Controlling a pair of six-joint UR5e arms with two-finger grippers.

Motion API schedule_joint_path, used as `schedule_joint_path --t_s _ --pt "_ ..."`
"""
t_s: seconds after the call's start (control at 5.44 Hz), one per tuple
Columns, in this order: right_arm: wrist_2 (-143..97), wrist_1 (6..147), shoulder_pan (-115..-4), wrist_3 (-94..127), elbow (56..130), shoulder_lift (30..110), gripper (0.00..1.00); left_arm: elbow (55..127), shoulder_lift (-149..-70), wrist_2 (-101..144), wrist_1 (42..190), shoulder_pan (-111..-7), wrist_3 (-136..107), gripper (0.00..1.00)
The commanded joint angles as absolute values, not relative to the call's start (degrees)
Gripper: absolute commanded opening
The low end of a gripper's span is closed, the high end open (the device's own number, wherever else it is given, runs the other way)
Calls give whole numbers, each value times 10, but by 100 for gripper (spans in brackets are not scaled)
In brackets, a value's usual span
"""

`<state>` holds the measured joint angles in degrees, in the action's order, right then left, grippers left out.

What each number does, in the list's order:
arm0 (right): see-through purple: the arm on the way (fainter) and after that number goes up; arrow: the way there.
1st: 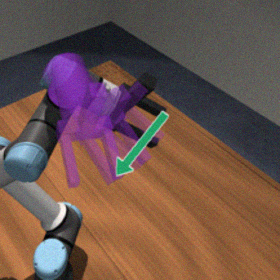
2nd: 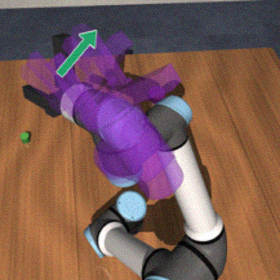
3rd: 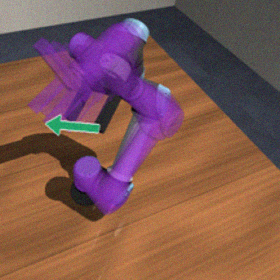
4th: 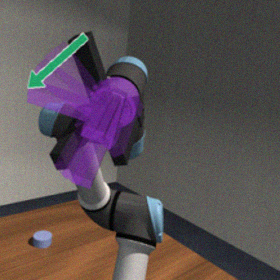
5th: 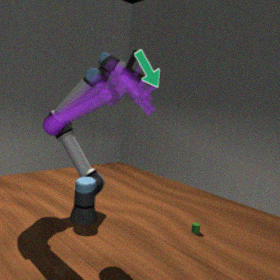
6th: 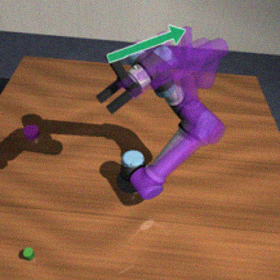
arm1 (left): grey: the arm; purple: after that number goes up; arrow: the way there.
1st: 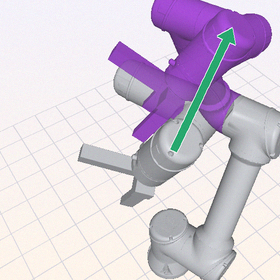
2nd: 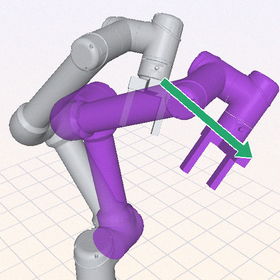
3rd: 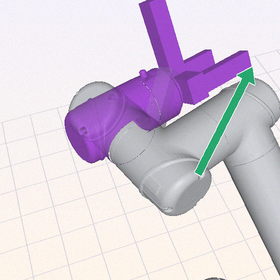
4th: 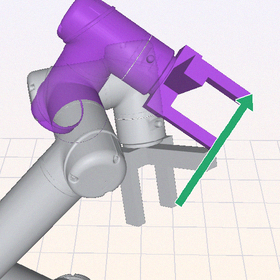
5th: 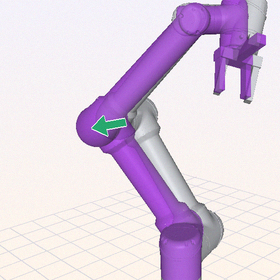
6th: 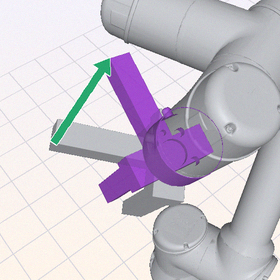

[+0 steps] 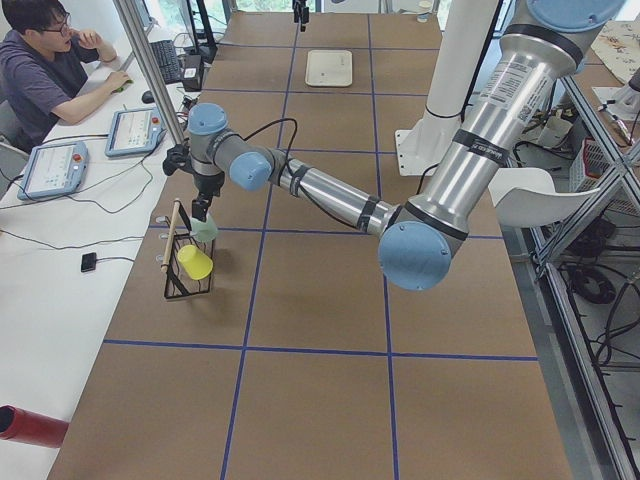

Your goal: Left arm grabs green cup and hands to right arm on tray

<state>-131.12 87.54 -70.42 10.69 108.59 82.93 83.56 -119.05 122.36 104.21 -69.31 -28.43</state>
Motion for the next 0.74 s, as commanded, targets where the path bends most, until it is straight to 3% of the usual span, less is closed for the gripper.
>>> schedule_joint_path --t_s 0.0,0.55 --pt "-1311 875 -701 112 1086 829 100 736 -1242 1164 1103 -656 -333 100" --pt "-1311 875 -700 111 1085 829 100 685 -1266 1135 1127 -628 -353 100"
